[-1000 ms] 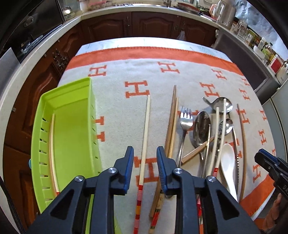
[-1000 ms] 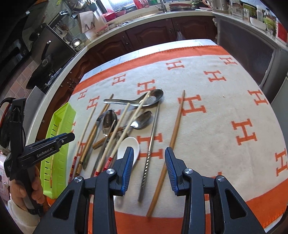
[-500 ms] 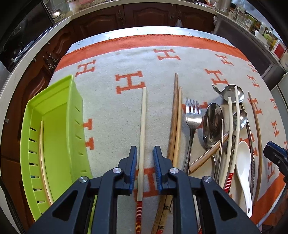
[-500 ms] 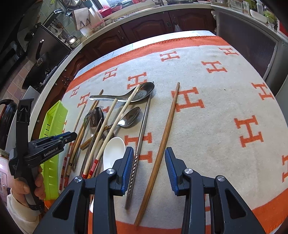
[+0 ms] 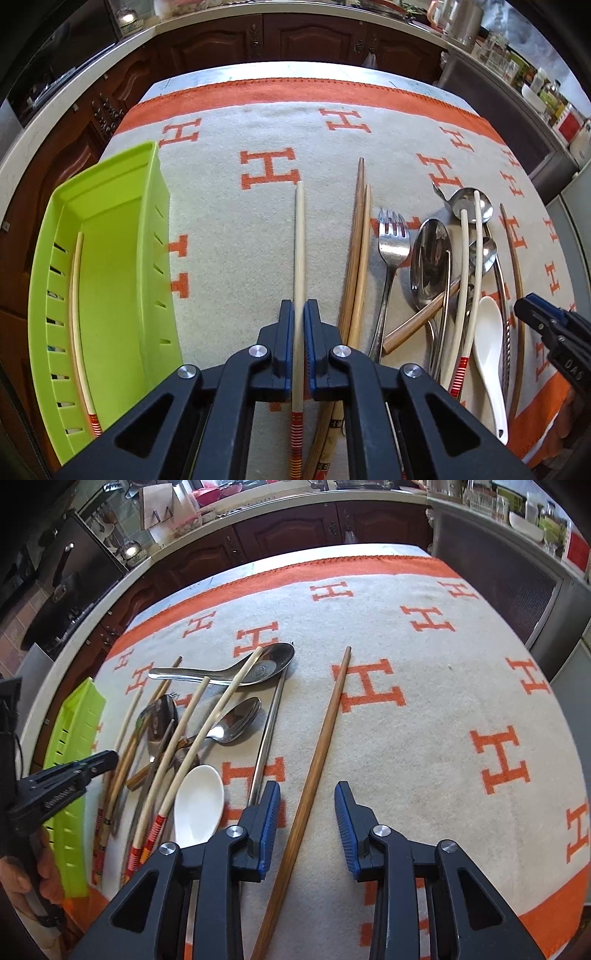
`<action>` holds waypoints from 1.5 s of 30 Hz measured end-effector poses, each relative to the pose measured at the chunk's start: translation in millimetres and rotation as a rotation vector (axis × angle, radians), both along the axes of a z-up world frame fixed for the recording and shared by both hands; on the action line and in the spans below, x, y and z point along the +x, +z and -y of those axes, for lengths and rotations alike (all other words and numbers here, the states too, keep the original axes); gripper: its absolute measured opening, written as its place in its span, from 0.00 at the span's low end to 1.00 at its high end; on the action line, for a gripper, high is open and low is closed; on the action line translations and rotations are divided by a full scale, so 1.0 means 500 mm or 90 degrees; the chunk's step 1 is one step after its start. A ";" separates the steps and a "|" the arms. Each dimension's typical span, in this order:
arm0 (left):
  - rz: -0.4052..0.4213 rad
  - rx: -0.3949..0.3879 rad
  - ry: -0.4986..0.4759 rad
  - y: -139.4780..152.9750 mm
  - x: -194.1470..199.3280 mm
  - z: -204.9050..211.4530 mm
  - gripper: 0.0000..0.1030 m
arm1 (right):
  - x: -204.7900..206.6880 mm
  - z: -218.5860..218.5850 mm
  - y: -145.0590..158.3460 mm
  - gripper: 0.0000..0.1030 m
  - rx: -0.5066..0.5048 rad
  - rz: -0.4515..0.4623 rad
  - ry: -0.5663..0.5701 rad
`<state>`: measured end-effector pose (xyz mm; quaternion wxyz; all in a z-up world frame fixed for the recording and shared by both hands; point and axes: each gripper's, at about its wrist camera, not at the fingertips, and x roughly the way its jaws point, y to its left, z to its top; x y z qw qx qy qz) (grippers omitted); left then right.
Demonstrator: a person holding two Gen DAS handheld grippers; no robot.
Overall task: Organize utensils
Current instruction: 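Grasp a red-tipped light chopstick with the left tool while the right tool grasps a brown chopstick, then lower both chopsticks into the lime-green tray and open both tools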
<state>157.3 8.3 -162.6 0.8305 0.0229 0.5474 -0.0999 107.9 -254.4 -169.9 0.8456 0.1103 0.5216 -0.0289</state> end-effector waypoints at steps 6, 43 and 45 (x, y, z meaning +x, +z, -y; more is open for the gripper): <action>-0.015 -0.036 0.026 0.002 -0.004 -0.022 0.03 | 0.002 -0.028 -0.005 0.12 -0.090 0.006 0.002; 0.100 -0.033 0.165 0.168 -0.117 -0.274 0.03 | -0.084 -0.233 0.237 0.06 0.084 0.104 0.129; 0.098 -0.030 0.168 0.153 -0.103 -0.279 0.03 | -0.078 -0.259 0.244 0.06 0.084 0.104 0.143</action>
